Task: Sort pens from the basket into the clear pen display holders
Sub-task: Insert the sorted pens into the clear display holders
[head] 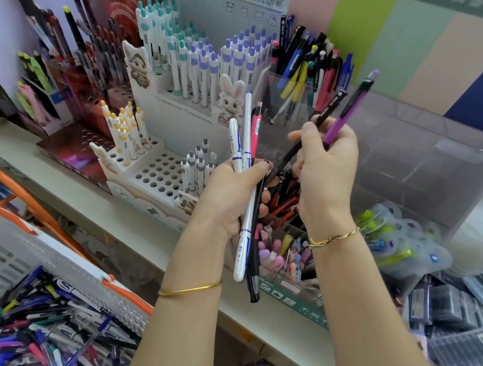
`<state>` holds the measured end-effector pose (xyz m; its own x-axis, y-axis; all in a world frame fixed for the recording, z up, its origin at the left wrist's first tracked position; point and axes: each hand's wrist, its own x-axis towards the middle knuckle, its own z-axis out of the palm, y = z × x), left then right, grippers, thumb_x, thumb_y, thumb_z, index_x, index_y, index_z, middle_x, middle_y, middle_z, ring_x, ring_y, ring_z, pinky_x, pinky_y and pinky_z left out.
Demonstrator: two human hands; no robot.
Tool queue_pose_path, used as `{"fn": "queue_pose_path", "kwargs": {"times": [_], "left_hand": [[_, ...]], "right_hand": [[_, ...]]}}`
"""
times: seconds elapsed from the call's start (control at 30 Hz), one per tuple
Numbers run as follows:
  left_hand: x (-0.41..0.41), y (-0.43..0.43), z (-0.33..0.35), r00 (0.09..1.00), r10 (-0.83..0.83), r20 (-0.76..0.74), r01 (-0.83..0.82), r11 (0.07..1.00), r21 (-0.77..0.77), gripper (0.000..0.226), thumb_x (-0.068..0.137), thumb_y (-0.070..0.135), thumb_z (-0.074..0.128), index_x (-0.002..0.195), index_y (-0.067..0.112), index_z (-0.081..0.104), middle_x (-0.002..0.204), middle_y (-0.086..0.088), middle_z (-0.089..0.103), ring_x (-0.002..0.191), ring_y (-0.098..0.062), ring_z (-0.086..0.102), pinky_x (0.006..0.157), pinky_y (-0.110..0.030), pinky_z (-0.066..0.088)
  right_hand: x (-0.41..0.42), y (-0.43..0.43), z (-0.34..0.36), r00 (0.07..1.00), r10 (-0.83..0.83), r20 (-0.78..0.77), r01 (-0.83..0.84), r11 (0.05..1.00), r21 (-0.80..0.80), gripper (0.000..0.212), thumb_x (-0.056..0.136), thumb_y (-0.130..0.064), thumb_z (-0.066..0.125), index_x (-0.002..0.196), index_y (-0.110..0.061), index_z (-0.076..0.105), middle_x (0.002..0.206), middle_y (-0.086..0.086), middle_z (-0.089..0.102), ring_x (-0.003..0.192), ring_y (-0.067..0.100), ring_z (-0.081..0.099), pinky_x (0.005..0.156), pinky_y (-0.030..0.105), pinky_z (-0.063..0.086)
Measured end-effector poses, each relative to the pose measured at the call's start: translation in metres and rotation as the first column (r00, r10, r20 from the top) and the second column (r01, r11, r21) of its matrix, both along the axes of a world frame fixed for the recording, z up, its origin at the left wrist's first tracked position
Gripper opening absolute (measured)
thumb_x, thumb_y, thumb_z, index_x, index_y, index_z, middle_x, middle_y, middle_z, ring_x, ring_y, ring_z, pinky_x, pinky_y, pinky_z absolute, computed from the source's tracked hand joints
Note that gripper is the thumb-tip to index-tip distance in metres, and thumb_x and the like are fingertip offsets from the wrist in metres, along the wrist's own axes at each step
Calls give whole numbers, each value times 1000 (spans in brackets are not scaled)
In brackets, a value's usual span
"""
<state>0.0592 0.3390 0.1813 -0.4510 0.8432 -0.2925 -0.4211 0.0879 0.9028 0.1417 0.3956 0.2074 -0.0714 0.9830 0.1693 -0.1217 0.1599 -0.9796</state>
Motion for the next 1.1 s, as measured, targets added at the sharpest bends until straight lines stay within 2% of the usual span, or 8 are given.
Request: {"fn": "queue_pose_path", "kwargs": {"times": [0.13, 0.3, 0.4, 0.47, 0.6, 0.8, 0.93, 1.1], "left_hand": [[0, -1, 0, 999, -30, -32, 30, 1000, 8, 17, 95, 14, 57, 108, 1, 57, 87, -18, 58, 50, -14, 51, 40, -22, 42], [-5, -8, 0, 999, -6, 51, 4, 999, 44, 10, 97, 12, 54, 96, 4, 60, 69, -4, 65, 47, -11, 50, 41, -20, 42], [-8, -8, 0, 994, 104, 45, -106, 993, 51, 15, 98, 11, 52, 86, 7, 61, 65, -3, 63, 49, -12, 50, 42, -21, 43], [-10, -7, -1, 986, 162, 50, -164, 985, 53, 17, 98, 12, 52, 84, 8, 61, 62, 0, 62, 50, -12, 51, 42, -21, 43], [-12, -5, -1, 968, 244, 65, -248, 967, 60, 19, 99, 11, 50, 83, 9, 60, 62, 0, 61, 50, -12, 53, 44, -23, 44], [-11, -5, 0, 939, 344, 33, -345, 936, 75, 32, 99, 10, 49, 69, 6, 57, 47, 4, 60, 41, -8, 55, 46, -22, 49], [-12, -4, 1, 921, 387, 42, -389, 918, 77, 30, 99, 10, 49, 71, 5, 57, 47, 4, 60, 45, -11, 57, 48, -24, 52], [-7, -2, 3, 898, 439, 21, -439, 896, 72, 24, 100, 12, 48, 80, 1, 55, 57, -2, 62, 44, -12, 59, 49, -27, 53]], "right_hand": [[-2, -7, -5, 997, 55, 50, -55, 998, -11, 11, 98, -12, 47, 100, -21, 53, 76, 2, 64, 56, 1, 48, 64, 23, 39], [7, -6, 5, 1000, 17, 22, -16, 999, -35, 20, 95, -5, 39, 92, -19, 53, 61, -4, 50, 58, 8, 48, 67, 30, 44], [14, -15, 9, 980, 195, -34, -198, 975, -106, 21, 94, 1, 33, 92, -14, 47, 61, 0, 45, 50, 13, 56, 56, 34, 55], [18, -21, 8, 943, 325, 66, -312, 937, -155, 19, 94, 2, 34, 92, -13, 45, 68, 4, 45, 43, 14, 47, 41, 27, 43], [27, -27, 0, 814, 506, 285, -471, 863, -184, 16, 89, 4, 48, 89, -11, 52, 58, -6, 43, 40, 5, 34, 39, 18, 30], [35, -32, -3, 760, 607, 235, -576, 795, -191, 16, 85, 6, 61, 90, -9, 65, 66, 5, 55, 35, 5, 33, 36, 15, 29], [37, -34, 1, 704, 665, 247, -639, 746, -187, 19, 87, 10, 58, 102, -1, 65, 64, -6, 57, 37, -1, 49, 40, 6, 36], [32, -31, 0, 713, 631, 306, -586, 775, -235, 5, 89, -10, 63, 92, -6, 63, 50, -11, 54, 36, 7, 32, 36, 19, 27]]}}
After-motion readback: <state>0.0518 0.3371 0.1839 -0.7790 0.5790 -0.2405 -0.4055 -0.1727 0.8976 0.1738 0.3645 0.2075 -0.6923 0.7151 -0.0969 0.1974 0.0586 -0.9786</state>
